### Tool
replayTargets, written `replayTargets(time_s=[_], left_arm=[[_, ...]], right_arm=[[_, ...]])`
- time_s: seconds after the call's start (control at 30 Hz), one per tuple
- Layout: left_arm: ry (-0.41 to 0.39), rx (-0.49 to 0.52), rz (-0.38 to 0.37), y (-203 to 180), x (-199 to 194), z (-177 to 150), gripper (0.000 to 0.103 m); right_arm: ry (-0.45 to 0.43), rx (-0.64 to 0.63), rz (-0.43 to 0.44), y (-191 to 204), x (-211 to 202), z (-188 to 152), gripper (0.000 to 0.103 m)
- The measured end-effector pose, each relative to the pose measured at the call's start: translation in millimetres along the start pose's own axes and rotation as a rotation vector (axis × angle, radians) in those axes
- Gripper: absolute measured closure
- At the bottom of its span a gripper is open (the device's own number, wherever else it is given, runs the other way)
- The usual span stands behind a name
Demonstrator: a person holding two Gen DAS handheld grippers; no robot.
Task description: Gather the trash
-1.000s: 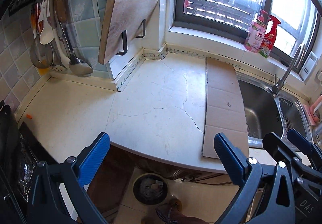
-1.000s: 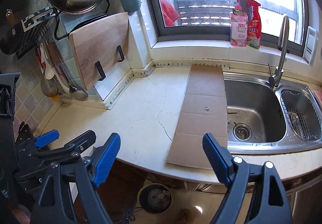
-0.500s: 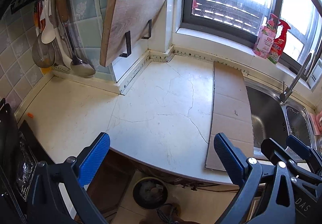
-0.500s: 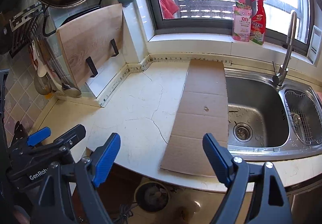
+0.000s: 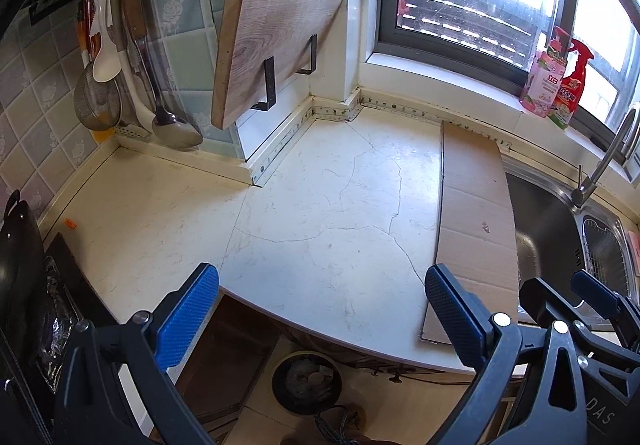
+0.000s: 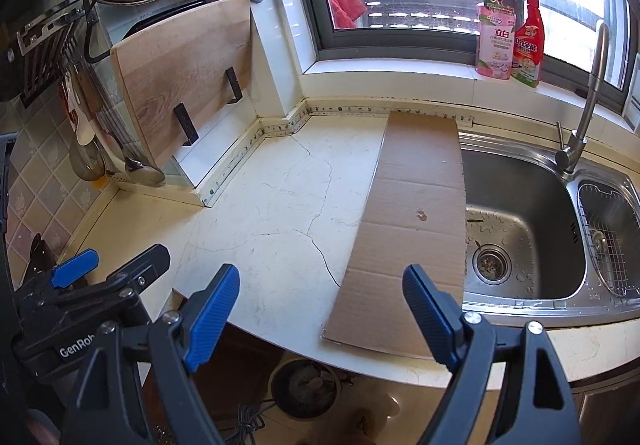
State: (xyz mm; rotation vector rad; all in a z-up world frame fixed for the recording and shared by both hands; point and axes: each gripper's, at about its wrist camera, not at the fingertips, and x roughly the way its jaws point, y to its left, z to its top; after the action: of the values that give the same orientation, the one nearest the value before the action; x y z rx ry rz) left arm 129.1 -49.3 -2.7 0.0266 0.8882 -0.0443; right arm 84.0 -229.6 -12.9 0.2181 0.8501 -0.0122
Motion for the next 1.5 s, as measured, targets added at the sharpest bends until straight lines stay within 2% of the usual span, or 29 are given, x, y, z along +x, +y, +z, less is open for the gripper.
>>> replayTargets(time_s=[1.1, 1.5], left_arm=[[-0.026, 0.009, 0.037, 6, -20, -14, 0.001], [-0.004, -0.015, 0.056, 17, -18, -18, 0.001]], right_arm=[[-0.011, 0.01, 0.011, 4, -12, -14, 0.019], [0.009, -0.007, 0.018, 17, -8, -16, 0.019]])
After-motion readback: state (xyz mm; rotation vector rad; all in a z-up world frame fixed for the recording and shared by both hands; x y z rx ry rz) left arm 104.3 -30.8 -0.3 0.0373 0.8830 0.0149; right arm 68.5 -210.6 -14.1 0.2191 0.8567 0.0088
